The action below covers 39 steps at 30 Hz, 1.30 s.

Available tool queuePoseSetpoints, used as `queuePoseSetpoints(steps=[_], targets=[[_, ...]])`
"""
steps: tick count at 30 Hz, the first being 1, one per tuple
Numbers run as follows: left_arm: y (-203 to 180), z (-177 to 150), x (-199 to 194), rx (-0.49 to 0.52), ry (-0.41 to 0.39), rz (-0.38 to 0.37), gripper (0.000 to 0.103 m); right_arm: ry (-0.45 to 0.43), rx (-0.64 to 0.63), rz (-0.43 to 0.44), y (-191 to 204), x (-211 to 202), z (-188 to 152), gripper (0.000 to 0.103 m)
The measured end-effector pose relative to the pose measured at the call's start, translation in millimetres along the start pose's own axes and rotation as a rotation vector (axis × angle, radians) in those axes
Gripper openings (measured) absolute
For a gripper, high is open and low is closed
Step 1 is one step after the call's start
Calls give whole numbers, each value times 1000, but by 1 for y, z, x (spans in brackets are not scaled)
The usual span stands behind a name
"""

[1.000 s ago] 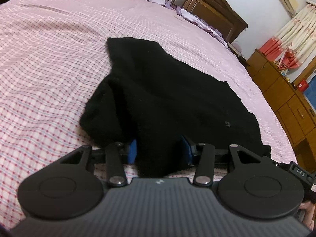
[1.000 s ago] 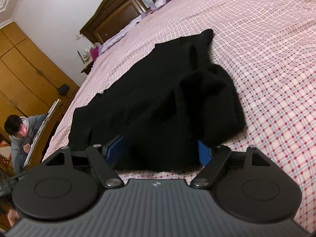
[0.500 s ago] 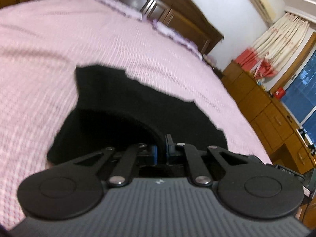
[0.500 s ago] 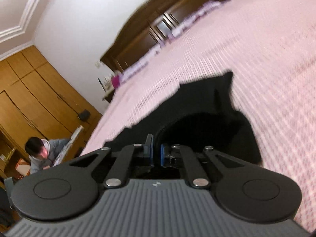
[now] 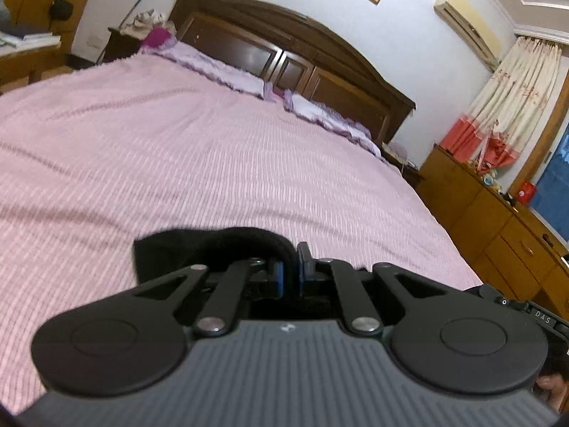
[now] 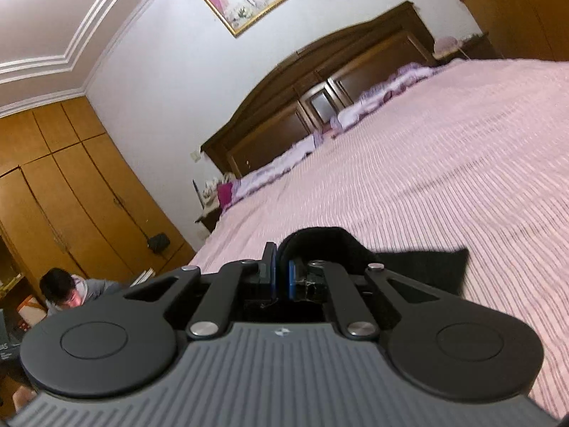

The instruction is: Fold small clothes

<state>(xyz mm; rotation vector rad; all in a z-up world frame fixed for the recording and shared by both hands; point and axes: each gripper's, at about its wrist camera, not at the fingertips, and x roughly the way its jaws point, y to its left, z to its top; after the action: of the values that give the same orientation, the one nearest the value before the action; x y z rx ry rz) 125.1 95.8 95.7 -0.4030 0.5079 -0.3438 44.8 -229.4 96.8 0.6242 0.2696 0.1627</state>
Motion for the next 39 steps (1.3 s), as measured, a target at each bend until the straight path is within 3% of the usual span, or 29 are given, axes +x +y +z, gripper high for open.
queuePoseSetpoints(steps=[7, 14, 18, 20, 22, 25, 27, 29, 32, 39], targets=[[8, 15, 65, 4, 26, 66, 9, 7, -93, -100, 1, 67, 8, 6], [34, -12, 138, -7, 150, 162, 9, 116, -142, -245, -27, 145, -26, 6], [49, -29, 156, -10, 206, 205, 11, 179, -177, -300, -40, 177, -44, 8], [55, -32, 159, -22, 221, 191, 12, 206, -164, -325, -48, 185, -52, 8], [56, -32, 157, -22, 226, 179, 17, 237, -131, -326, -59, 191, -56, 15], [53, -26, 149, -2, 213, 200, 41, 228, -67, -295, -67, 187, -57, 43], [50, -21, 141, 7, 201, 216, 46, 215, -24, -250, -69, 182, -55, 70], [47, -18, 130, 19, 197, 216, 51, 199, -5, -225, -65, 173, -53, 82], [41, -16, 120, 39, 211, 243, 51, 185, -13, -200, -60, 158, -49, 90], [30, -19, 92, 115, 227, 288, 51, 164, 17, -161, -55, 109, -42, 94]])
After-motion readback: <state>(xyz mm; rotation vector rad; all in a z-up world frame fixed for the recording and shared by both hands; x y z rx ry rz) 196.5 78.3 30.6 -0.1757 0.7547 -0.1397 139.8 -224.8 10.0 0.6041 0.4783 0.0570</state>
